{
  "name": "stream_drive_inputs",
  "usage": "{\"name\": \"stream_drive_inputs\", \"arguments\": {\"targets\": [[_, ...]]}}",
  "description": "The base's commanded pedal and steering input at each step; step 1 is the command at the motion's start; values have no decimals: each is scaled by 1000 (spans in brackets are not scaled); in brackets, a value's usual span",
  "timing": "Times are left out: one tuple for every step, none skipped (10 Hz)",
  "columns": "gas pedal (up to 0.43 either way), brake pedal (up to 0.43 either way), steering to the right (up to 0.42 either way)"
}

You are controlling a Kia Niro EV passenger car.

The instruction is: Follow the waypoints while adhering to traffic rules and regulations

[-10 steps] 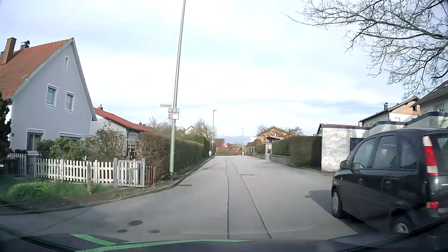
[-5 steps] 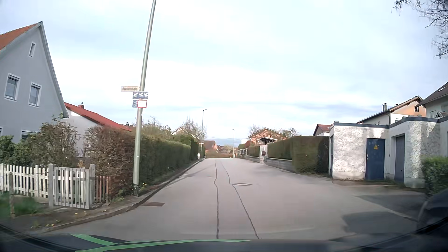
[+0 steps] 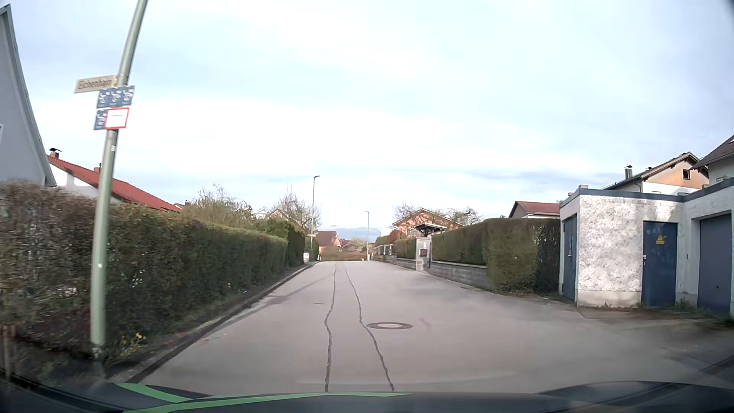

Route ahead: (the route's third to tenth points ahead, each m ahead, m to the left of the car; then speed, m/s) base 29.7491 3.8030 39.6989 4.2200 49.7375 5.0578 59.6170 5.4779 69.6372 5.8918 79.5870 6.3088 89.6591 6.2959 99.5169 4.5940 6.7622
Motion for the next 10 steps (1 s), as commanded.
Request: {"name": "stream_drive_inputs", "arguments": {"targets": [[98, 0, 26], [110, 0, 23], [118, 0, 15], [118, 0, 10], [118, 0, 5], [130, 0, 3], [130, 0, 2], [130, 0, 1], [138, 0, -2], [138, 0, -4]]}}
